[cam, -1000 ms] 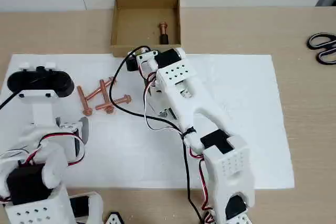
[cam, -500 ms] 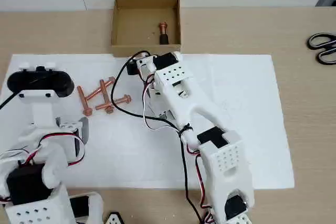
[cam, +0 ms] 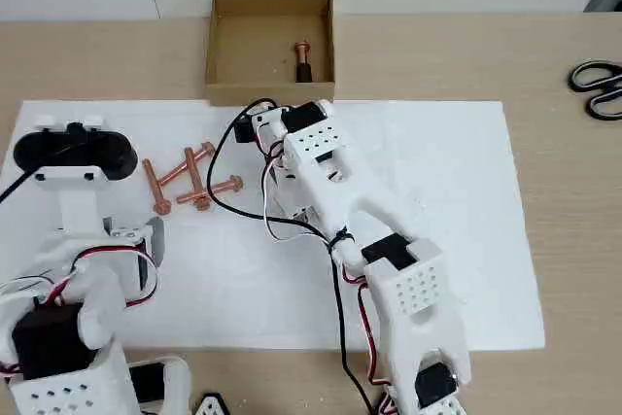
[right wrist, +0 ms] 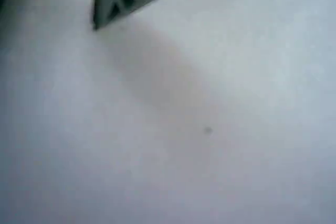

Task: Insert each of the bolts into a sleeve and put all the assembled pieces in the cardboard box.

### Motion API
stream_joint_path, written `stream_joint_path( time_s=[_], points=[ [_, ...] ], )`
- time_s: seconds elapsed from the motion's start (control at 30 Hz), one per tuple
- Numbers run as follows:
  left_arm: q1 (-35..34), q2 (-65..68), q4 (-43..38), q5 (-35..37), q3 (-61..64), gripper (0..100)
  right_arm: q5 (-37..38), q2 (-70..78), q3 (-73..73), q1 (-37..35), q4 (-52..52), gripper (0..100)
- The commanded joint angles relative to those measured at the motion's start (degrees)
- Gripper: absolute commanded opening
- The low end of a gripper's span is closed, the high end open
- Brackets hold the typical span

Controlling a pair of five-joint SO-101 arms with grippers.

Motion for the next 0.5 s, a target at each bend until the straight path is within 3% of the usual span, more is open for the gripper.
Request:
stream_joint_path(
  time_s=[0.0,0.27,0.47],
  points=[
    [-0.2,-0.2,0.3,-0.1,-2.1,19,0.5,0.3,-0.1,0.0,-0.9,22.4],
    [-0.2,-0.2,0.3,-0.1,-2.1,19,0.5,0.0,-0.1,0.3,-0.1,0.8],
    [-0.1,-0.2,0.3,-0.2,-2.1,19,1.1,-1.5,-0.3,1.7,3.0,0.5]
  ],
)
